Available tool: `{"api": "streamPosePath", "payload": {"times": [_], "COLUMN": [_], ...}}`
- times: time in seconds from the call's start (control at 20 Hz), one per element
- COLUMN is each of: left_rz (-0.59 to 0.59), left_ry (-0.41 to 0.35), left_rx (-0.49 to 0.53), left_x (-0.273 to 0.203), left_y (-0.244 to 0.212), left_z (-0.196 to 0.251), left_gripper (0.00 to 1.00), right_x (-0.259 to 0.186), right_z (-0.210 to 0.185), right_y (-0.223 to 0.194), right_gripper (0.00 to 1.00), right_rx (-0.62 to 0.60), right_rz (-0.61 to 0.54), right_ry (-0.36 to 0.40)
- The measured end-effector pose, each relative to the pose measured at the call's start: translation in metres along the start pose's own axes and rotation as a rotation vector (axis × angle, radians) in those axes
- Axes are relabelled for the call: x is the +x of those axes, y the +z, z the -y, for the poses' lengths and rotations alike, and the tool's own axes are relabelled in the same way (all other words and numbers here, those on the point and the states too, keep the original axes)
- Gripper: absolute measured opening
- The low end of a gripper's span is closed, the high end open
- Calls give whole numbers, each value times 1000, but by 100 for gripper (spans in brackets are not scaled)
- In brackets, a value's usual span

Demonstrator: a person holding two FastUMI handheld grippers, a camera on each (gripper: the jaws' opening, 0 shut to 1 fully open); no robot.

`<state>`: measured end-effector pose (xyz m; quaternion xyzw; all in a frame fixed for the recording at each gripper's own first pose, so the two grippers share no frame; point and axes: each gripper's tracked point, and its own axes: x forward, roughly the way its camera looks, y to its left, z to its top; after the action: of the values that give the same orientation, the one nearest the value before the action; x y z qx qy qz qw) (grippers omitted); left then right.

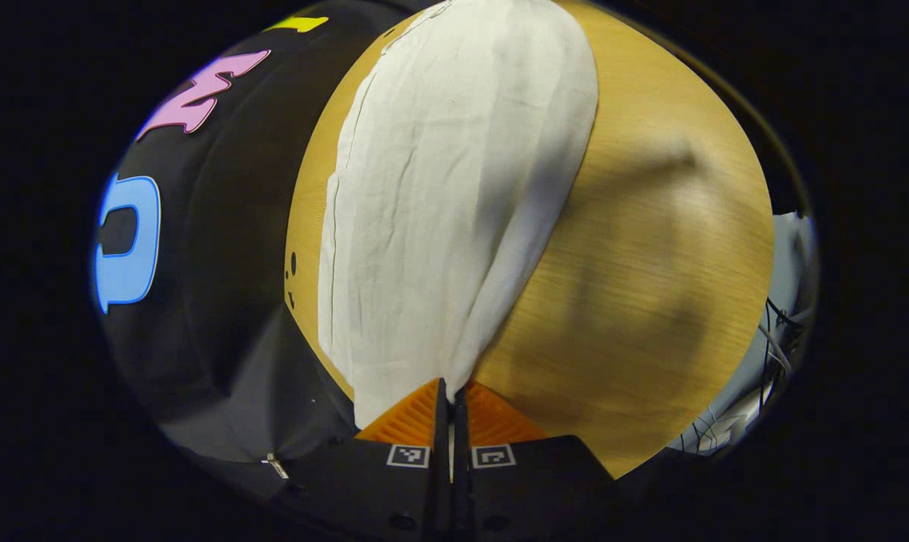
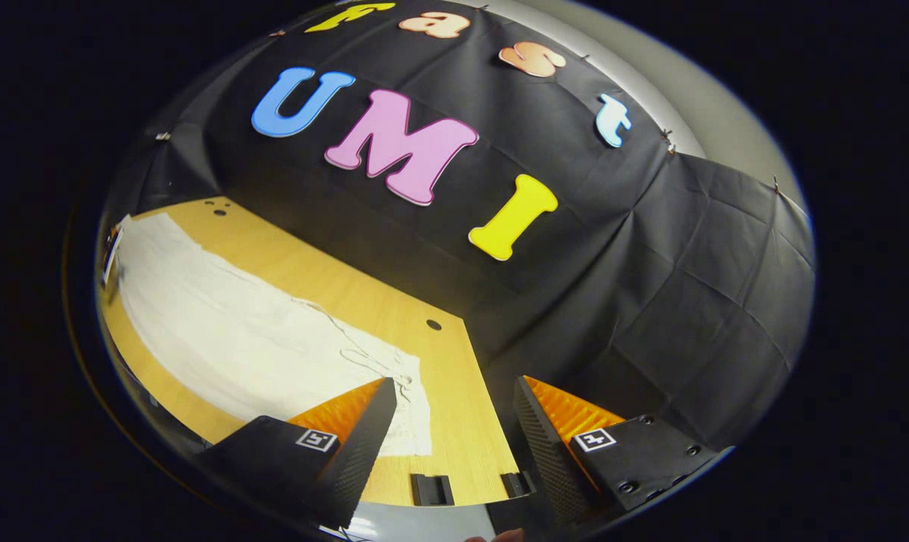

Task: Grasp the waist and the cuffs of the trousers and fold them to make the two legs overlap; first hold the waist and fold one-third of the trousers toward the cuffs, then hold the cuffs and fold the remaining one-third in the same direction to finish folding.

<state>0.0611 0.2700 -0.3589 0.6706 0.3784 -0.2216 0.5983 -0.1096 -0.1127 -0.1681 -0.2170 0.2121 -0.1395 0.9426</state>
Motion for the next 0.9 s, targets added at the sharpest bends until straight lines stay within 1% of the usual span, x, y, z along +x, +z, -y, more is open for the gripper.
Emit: {"api": "streamPosePath", "payload": {"times": [0.05, 0.15, 0.3, 0.45, 0.55, 0.7, 0.8, 0.9], "left_rz": [4, 5, 2, -11, -20, -34, -40, -46], "left_ry": [-5, 2, 10, 7, 2, -10, -12, -11], "left_rx": [1, 25, 39, 25, 32, 26, 20, 22], "left_x": [0, 0, 0, 0, 0, 0, 0, 0], "left_y": [0, 0, -1, 0, 0, -1, -1, -1], "left_z": [0, 0, 0, 0, 0, 1, 1, 1], "left_gripper": [6, 6, 6, 6, 6, 6, 6, 6], "right_x": [3, 14, 23, 31, 40, 56, 64, 74], "right_z": [-9, -26, -58, -85, -95, -105, -113, -118], "right_y": [-10, -29, -74, -116, -135, -152, -159, -154], "right_gripper": [97, 98, 97, 97, 97, 98, 98, 98], "right_rx": [-49, -197, -411, -553, -617, -692, -734, -806], "right_rz": [-10, -24, -48, -81, -95, -99, -100, -63], "right_ry": [29, 99, 231, 355, 407, 460, 498, 507]}}
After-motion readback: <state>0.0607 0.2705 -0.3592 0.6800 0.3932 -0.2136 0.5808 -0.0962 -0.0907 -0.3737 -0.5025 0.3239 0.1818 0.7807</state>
